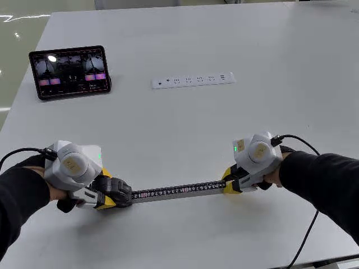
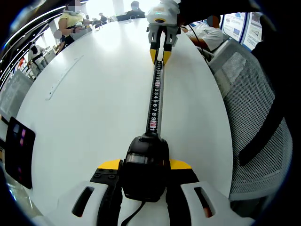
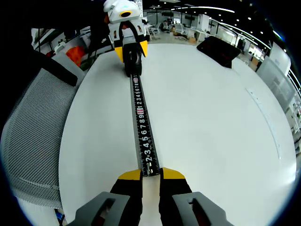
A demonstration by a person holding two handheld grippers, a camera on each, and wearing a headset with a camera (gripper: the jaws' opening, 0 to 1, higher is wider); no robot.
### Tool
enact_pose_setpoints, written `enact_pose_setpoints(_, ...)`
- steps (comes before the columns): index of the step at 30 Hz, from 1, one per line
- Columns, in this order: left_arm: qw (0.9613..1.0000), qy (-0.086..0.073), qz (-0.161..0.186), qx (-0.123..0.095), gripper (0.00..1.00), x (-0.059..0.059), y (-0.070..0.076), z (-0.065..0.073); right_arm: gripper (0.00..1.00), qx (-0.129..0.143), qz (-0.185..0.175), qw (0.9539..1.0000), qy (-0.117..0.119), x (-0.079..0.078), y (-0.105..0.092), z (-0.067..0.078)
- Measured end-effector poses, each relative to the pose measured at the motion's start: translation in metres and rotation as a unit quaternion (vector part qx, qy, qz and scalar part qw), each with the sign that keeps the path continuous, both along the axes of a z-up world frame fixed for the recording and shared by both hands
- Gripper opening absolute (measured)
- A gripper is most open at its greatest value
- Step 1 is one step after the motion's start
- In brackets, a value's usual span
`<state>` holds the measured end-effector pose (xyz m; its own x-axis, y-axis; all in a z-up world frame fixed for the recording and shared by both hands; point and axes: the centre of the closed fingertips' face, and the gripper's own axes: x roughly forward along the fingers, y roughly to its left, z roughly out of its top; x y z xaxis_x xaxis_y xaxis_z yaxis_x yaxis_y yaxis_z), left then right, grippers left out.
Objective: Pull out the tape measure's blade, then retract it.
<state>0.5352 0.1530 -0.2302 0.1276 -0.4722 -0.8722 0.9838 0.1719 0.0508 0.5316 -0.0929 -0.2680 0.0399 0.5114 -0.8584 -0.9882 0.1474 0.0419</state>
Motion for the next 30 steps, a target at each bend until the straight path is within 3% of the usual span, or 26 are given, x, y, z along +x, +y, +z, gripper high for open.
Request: enact_pose_setpoints(30, 1.0000, 0.000, 0.000, 0.000, 0.30, 0.001, 0.000, -0.002, 0.09, -0.002, -0.009, 1.0000, 0.002, 0.001, -0.013, -0.001)
